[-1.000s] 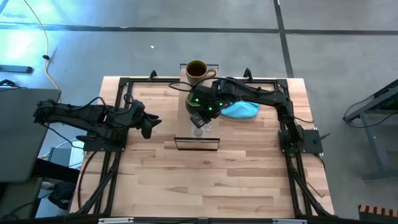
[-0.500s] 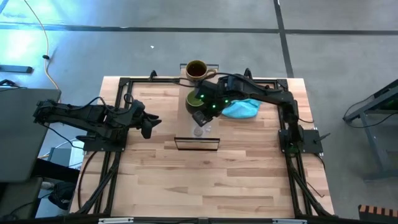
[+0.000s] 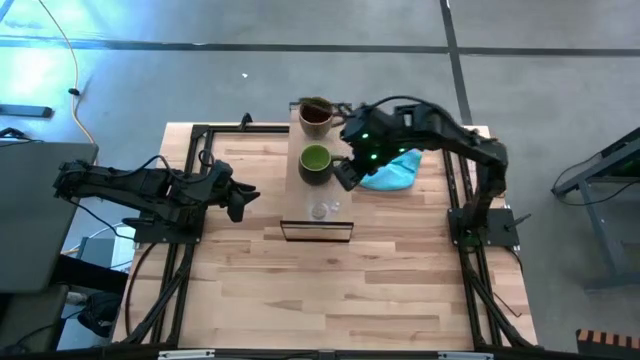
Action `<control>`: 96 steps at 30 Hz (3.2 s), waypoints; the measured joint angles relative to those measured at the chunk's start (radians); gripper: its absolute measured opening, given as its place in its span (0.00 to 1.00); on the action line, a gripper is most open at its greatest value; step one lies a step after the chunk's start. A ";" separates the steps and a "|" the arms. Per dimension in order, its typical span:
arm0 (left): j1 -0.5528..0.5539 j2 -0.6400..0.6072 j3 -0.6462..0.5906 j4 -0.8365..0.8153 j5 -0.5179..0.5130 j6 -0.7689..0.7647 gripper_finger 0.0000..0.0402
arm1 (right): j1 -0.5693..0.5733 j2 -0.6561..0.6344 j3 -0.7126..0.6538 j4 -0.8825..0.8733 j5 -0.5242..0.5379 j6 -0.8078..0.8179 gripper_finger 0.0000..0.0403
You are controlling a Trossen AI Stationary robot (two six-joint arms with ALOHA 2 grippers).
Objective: Stack small to large cups/mugs on shelf
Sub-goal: Return to Home Position
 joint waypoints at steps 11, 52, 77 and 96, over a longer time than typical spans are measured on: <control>0.000 0.000 0.000 0.073 0.009 0.000 0.34 | 0.002 -0.155 0.000 0.000 0.045 -0.128 0.20; 0.000 -0.057 0.150 0.405 0.157 0.407 0.34 | 0.141 -0.515 0.001 0.000 0.601 -0.625 0.20; 0.000 -0.090 0.185 0.264 0.117 0.471 0.34 | 0.241 -0.726 -0.498 -0.118 0.781 -0.566 0.20; 0.000 -0.153 0.185 0.218 0.336 0.681 0.34 | 0.315 -1.349 -1.234 0.814 0.643 -0.781 0.20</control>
